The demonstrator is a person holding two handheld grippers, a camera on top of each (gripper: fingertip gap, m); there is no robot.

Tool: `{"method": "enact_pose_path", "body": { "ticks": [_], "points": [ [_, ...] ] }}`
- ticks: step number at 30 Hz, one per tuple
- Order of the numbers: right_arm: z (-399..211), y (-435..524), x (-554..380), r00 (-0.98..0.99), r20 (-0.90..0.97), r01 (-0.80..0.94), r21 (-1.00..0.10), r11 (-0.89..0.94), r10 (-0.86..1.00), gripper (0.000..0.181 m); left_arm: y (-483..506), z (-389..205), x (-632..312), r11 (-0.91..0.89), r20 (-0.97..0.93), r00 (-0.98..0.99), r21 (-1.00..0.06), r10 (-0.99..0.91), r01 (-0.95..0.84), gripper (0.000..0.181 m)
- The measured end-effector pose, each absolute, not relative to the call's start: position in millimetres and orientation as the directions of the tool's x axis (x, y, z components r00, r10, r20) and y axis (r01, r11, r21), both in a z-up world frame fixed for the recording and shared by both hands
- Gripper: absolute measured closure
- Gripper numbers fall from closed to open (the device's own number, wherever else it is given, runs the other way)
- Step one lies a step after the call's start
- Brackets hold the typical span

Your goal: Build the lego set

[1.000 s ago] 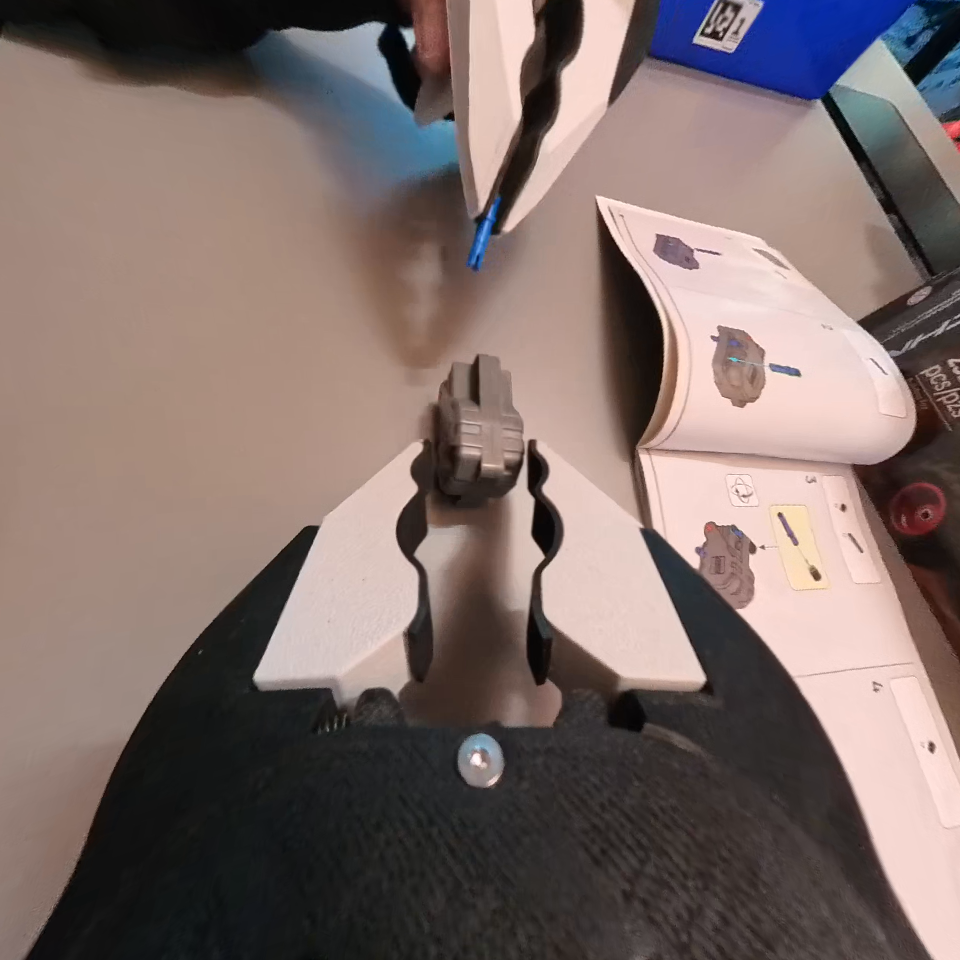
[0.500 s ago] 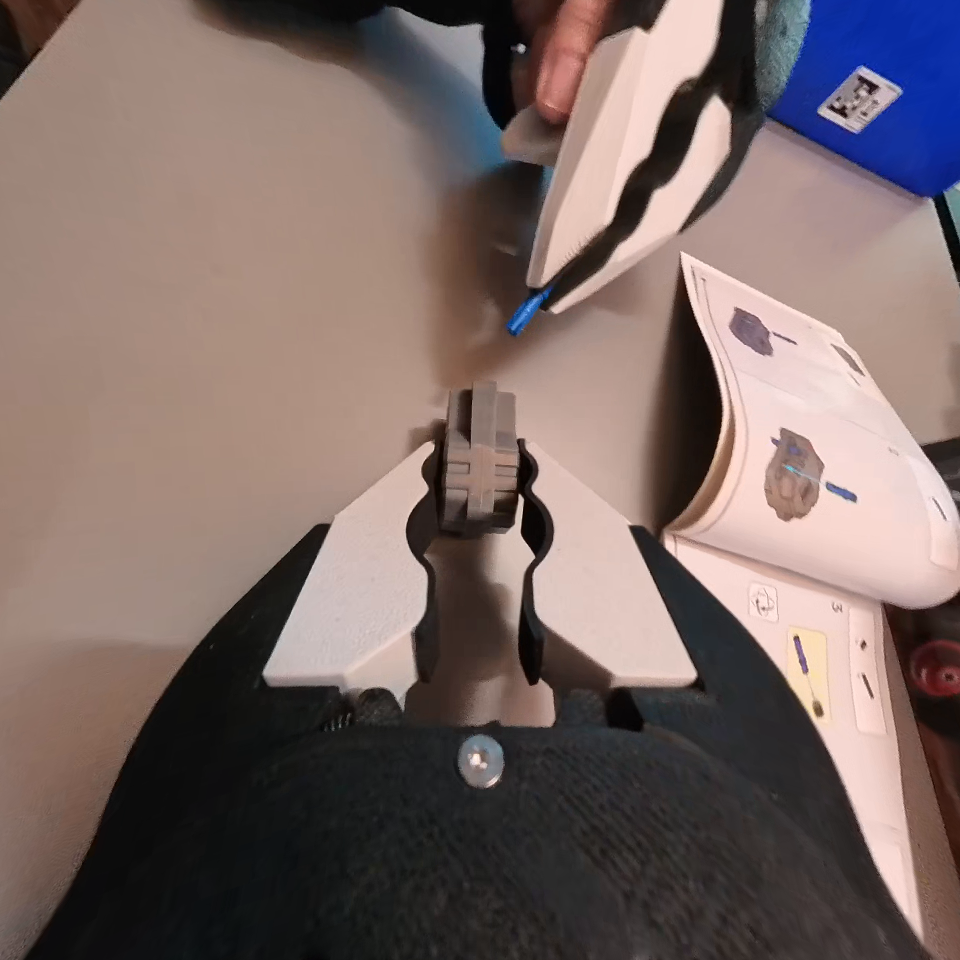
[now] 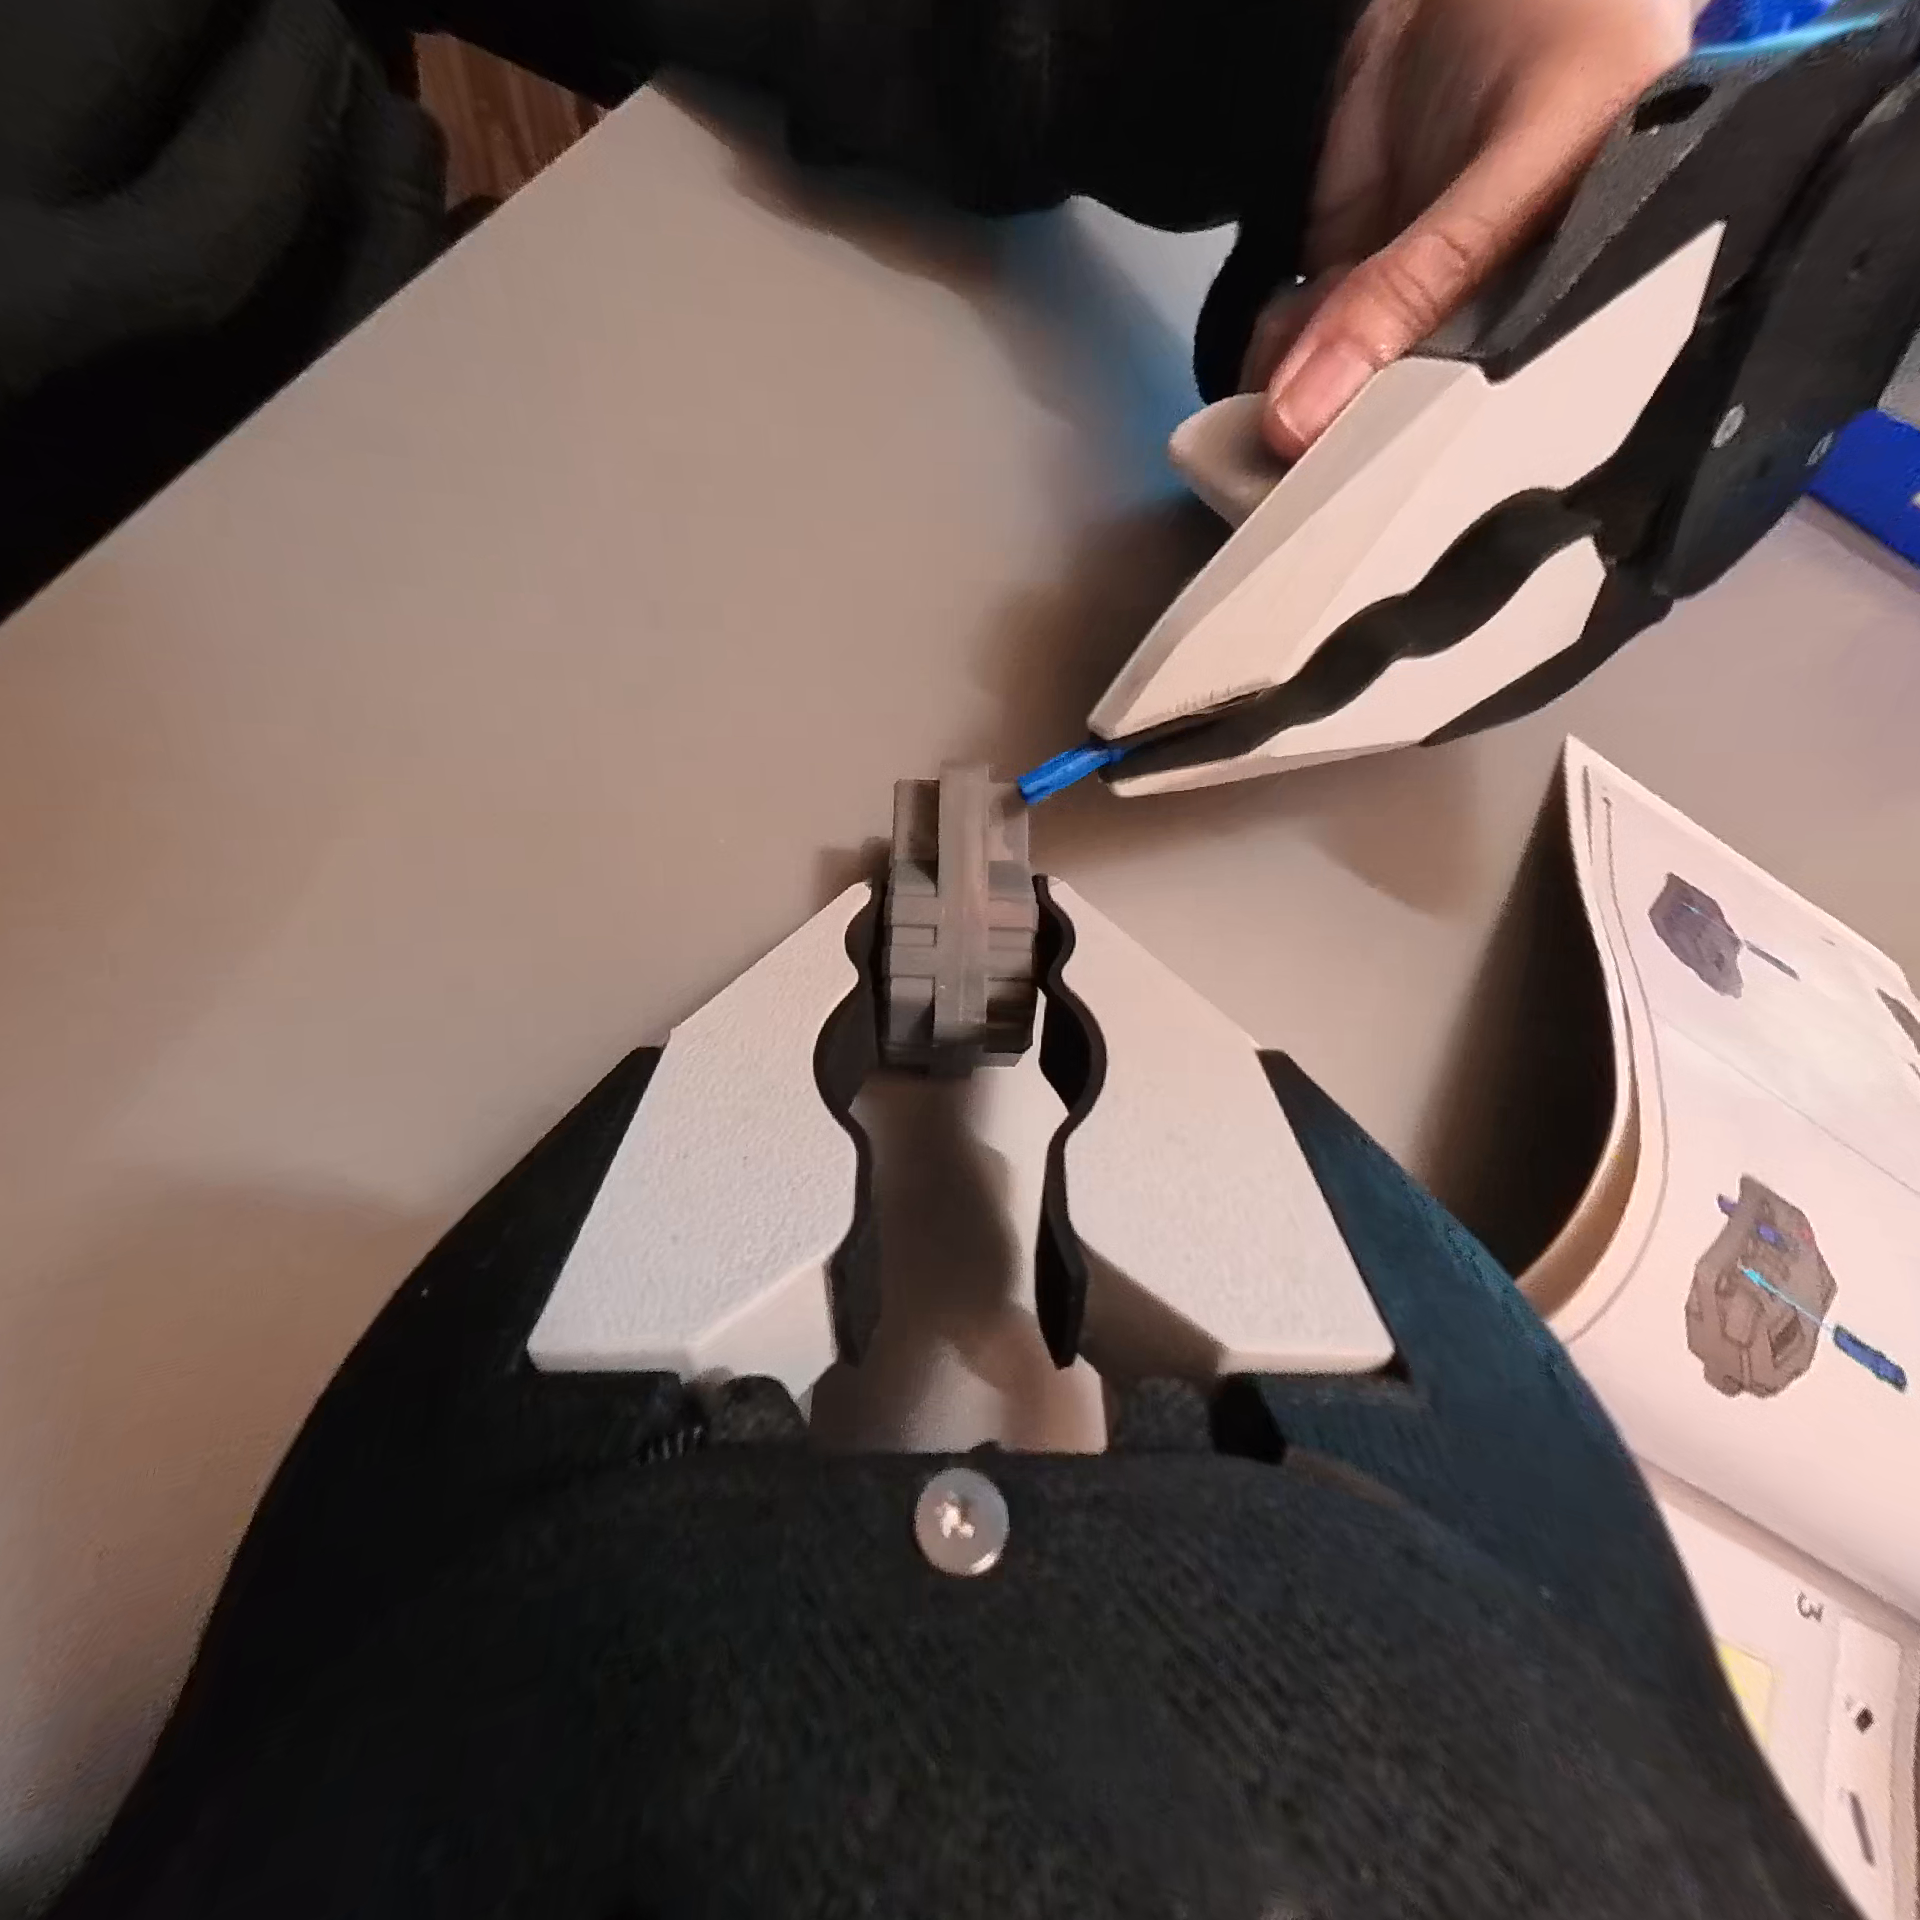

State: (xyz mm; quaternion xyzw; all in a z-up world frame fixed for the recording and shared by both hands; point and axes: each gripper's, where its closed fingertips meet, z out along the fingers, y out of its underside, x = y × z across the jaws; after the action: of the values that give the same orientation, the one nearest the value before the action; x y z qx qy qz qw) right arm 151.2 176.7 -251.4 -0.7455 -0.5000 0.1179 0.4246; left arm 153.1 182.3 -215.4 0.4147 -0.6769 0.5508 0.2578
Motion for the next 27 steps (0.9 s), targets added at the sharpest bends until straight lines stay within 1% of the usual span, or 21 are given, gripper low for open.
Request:
{"method": "enact_pose_path", "body": {
  "ticks": [4,7,10,12,16,19,22,25,27],
  "points": [
    [-249.2,177.3,153.8,0.436,0.309,0.698,-0.709,-0.100,0.845,0.156,177.7,-217.1,145.5,0.095,0.812,-0.527,-0.521,-0.249,-0.848,0.179],
    [-246.9,180.4,158.6,0.389,0.437,0.795,-0.603,-0.057,0.811,0.157,179.4,-218.2,144.6,0.111,0.796,-0.540,-0.531,-0.273,-0.840,0.179],
    [-243.5,187.9,167.9,0.319,0.578,0.889,-0.457,-0.025,0.751,0.157,184.7,-220.0,146.9,0.119,0.767,-0.551,-0.545,-0.327,-0.830,0.179],
    [-238.6,192.6,172.9,0.270,0.657,0.926,-0.377,-0.003,0.704,0.156,188.7,-219.8,148.2,0.126,0.743,-0.563,-0.559,-0.363,-0.819,0.179],
    [-229.6,200.3,184.5,0.202,0.755,0.966,-0.257,-0.001,0.623,0.156,196.5,-218.6,155.0,0.148,0.656,-0.594,-0.604,-0.466,-0.783,0.179],
    [-229.4,201.4,189.1,0.190,0.772,0.973,-0.228,-0.014,0.606,0.156,200.5,-221.1,158.8,0.192,0.579,-0.617,-0.627,-0.533,-0.755,0.179],
    [-231.7,202.5,194.3,0.165,0.786,0.982,-0.185,-0.028,0.596,0.156,202.5,-222.8,162.6,0.206,0.542,-0.620,-0.635,-0.567,-0.744,0.179],
    [-231.3,201.1,193.2,0.174,0.778,0.981,-0.192,-0.035,0.604,0.156,203.9,-225.9,163.7,0.230,0.513,-0.619,-0.629,-0.595,-0.743,0.180],
    [-231.4,202.4,193.1,0.141,0.787,0.988,-0.152,-0.033,0.600,0.156,202.5,-227.7,161.7,0.259,0.497,-0.627,-0.621,-0.600,-0.740,0.179]
  ]
}}
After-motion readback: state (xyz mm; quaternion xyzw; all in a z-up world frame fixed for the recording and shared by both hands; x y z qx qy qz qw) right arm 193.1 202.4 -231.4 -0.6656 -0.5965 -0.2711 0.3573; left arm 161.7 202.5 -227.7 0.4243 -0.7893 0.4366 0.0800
